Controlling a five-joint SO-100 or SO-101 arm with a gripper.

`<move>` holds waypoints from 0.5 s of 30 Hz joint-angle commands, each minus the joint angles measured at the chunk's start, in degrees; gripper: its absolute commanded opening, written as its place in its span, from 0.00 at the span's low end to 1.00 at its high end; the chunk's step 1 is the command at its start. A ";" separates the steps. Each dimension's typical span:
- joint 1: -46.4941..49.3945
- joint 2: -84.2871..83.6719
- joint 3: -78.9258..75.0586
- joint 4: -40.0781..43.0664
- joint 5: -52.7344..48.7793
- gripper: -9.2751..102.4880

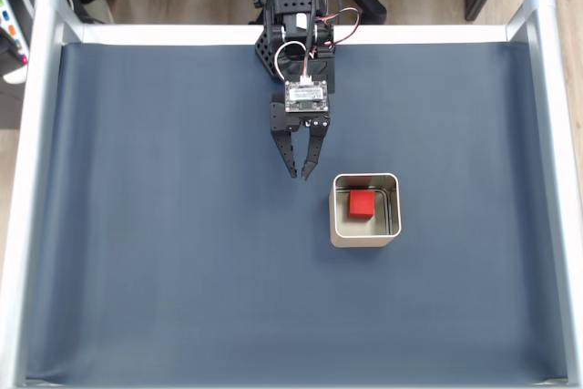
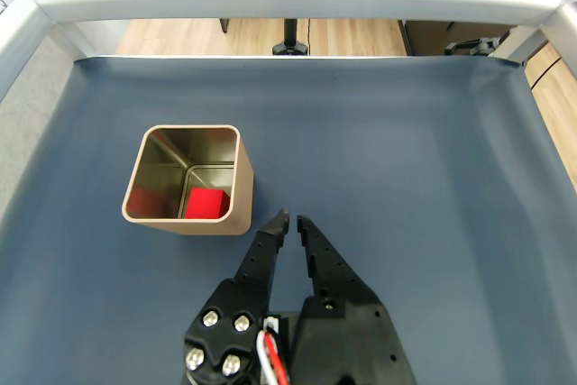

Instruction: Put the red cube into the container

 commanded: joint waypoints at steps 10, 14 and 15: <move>0.53 9.49 9.49 6.77 2.11 0.08; 0.09 10.72 9.67 14.59 4.04 0.08; 0.09 10.72 9.67 16.35 4.22 0.08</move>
